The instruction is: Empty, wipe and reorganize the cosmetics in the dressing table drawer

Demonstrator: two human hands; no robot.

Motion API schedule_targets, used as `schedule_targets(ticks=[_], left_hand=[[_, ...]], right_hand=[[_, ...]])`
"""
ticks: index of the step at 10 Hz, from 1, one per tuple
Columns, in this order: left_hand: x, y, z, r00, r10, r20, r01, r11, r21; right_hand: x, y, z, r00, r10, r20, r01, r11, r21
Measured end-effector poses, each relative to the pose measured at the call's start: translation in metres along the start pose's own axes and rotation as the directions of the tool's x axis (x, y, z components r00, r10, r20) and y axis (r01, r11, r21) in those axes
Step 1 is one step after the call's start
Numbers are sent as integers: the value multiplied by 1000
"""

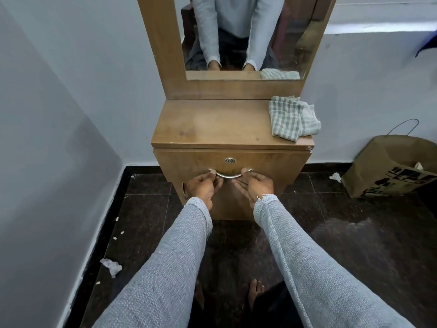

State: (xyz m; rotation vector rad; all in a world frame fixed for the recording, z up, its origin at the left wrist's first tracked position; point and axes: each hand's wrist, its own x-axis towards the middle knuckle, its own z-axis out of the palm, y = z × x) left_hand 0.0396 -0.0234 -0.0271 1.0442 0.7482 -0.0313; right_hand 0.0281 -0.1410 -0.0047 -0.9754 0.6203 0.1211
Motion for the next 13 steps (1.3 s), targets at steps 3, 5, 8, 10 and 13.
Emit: schedule_targets(ticks=[3, 5, 8, 10, 13], left_hand=[[19, 4, 8, 999, 14, 35, -15, 999, 29], [26, 2, 5, 998, 19, 54, -21, 999, 47], [27, 2, 5, 997, 17, 73, -20, 999, 40], [27, 4, 4, 998, 3, 70, -9, 996, 86], [21, -9, -22, 963, 263, 65, -250, 769, 588]], right_hand=[[16, -5, 6, 1000, -19, -3, 18, 1000, -20], [21, -3, 3, 1000, -20, 13, 21, 999, -33], [23, 0, 4, 999, -34, 13, 34, 999, -19], [21, -1, 5, 999, -45, -5, 45, 999, -13], [6, 11, -15, 994, -106, -36, 91, 954, -285]])
